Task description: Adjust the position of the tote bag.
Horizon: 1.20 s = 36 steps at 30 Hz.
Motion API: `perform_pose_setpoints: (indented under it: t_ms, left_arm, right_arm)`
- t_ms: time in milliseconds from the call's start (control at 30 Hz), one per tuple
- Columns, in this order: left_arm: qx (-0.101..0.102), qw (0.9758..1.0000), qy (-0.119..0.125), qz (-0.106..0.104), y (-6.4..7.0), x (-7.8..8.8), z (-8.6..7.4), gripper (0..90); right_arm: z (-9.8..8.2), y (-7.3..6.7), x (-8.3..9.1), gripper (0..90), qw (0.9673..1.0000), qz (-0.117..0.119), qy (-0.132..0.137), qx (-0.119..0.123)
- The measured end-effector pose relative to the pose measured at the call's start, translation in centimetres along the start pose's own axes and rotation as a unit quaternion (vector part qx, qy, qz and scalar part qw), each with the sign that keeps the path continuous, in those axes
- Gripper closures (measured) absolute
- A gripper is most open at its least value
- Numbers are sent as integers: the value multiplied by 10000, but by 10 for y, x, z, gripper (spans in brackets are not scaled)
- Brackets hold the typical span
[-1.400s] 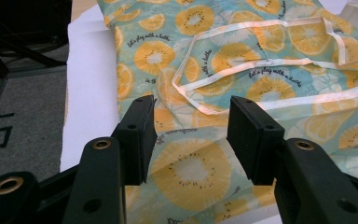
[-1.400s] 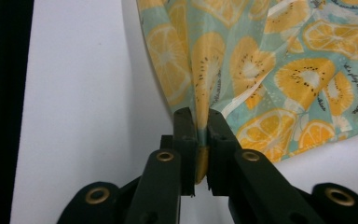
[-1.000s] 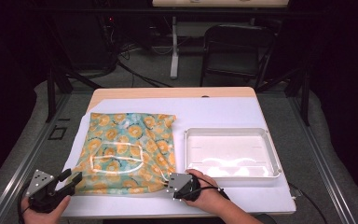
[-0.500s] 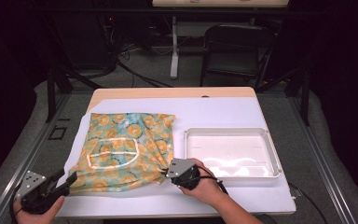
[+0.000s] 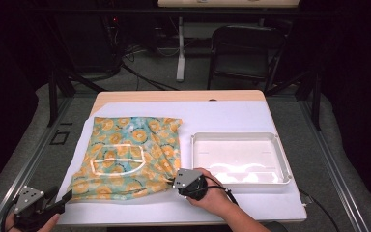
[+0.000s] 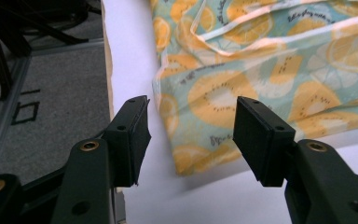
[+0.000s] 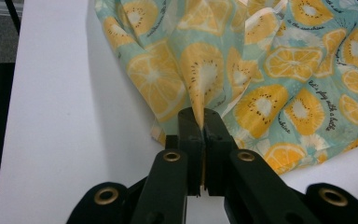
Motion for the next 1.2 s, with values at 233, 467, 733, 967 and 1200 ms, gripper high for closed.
perform_pose_setpoints:
  t_ms: [233,467,733,967,1200]
  left_arm:
    - [476,9982,-210,-304,0,-13,-6,451]
    - [940,9934,-248,-616,-1,-20,-6,441]
    - [1546,9839,-286,-855,-5,-25,-9,434]
    - [2002,9729,-275,-1122,-10,-30,-13,436]
    - [2170,9669,-234,-1323,-11,-33,-14,447]
  right_arm:
    - [-2,-2,-1,881,10000,-7,-20,-15]
    - [-4,-3,-2,878,10000,1,-36,-5]
    - [-4,-4,-2,874,9999,3,-88,57]
    - [-4,-5,-2,873,9999,-15,-91,61]
    - [-5,-6,-2,873,9999,-28,-84,48]
Point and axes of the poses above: each handheld gripper's, and its own axes: x roughly backward along the jaws, z roughly out of its top, y roughly to its right, the point moved 5 cm from there along -x, roughly forward along the jaws, and after that the axes turned 2 degrees about -y, right-handed, at the moved point
